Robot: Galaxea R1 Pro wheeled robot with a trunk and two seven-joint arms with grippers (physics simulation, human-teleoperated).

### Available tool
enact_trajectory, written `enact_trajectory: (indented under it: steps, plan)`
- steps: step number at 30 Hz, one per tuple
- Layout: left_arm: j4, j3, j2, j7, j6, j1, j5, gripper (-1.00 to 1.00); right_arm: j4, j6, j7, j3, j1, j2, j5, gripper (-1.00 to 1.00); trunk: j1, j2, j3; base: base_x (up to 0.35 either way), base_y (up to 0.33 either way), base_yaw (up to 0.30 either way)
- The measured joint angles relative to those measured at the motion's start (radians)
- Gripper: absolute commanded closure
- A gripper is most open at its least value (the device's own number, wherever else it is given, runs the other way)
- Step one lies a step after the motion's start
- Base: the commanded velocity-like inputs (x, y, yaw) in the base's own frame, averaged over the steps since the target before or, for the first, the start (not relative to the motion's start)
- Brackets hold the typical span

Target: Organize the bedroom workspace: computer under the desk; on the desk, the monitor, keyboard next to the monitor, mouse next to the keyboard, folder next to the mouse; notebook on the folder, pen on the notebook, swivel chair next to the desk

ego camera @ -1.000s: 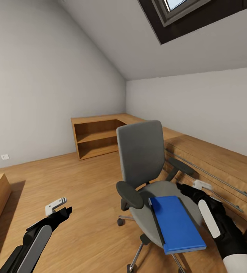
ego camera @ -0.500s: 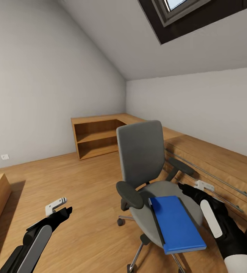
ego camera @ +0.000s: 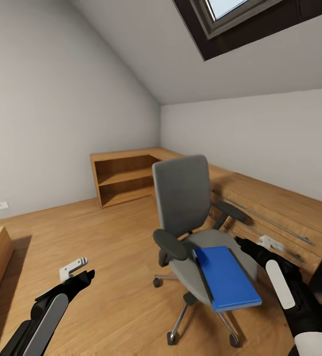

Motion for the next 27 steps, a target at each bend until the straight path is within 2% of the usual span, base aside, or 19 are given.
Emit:
enact_trajectory:
  steps: [6, 16, 27]
  plan:
    - [0.000, 0.000, -0.001, -0.001, 0.000, 0.000, 0.000, -1.00, 0.000, 0.000, 0.000, 0.001, 0.000, 0.000, -0.001, -1.00, 0.000, 0.000, -0.001, -0.283, 0.202, -0.218]
    - [-0.001, 0.000, -0.001, -0.002, 0.000, 0.000, 0.000, -1.00, 0.000, 0.000, 0.000, 0.000, 0.000, 0.001, -0.001, -1.00, 0.000, 0.000, -0.002, -0.268, 0.207, -0.036]
    - [-0.001, 0.001, 0.000, -0.003, 0.000, 0.000, -0.001, -1.00, 0.001, 0.000, 0.000, -0.002, 0.000, 0.000, -0.001, -1.00, -0.001, 0.000, -0.002, -0.033, 0.021, -0.003]
